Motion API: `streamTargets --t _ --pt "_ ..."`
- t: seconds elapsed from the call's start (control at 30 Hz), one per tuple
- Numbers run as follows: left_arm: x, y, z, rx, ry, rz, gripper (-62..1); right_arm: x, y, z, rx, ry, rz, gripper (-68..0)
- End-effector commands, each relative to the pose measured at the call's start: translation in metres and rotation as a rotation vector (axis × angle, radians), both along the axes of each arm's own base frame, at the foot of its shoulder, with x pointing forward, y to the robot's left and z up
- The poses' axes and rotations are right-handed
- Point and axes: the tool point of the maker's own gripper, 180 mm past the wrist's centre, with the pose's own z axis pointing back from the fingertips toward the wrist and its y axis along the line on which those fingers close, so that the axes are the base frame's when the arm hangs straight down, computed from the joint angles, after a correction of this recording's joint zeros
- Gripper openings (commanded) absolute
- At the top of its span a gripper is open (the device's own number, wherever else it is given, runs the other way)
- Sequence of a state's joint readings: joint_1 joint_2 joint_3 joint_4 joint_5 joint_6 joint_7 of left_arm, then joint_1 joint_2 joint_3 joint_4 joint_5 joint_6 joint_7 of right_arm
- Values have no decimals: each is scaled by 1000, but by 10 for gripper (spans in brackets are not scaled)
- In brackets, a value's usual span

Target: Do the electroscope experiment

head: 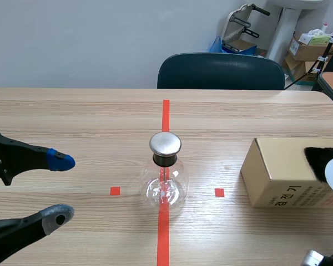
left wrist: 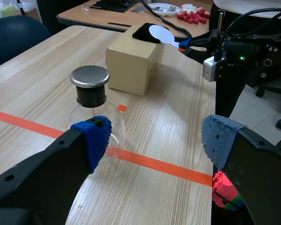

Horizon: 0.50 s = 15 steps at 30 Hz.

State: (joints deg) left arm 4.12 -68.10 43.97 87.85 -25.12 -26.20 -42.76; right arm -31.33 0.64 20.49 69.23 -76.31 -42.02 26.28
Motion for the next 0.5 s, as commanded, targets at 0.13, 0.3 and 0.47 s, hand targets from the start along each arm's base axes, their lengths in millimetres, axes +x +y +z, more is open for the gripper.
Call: streamTargets --t 0.13,0.3,0.47 --pt "2 -2 9 -31 -15 -1 -176 4 -5 14 -42 -57 4 -669" --pt "2 -2 9 -32 -15 -1 -176 12 -8 37 -48 -126 -9 -669" --pt "3 -5 5 -16 -32 4 -177 23 -5 65 -71 -203 10 -669"
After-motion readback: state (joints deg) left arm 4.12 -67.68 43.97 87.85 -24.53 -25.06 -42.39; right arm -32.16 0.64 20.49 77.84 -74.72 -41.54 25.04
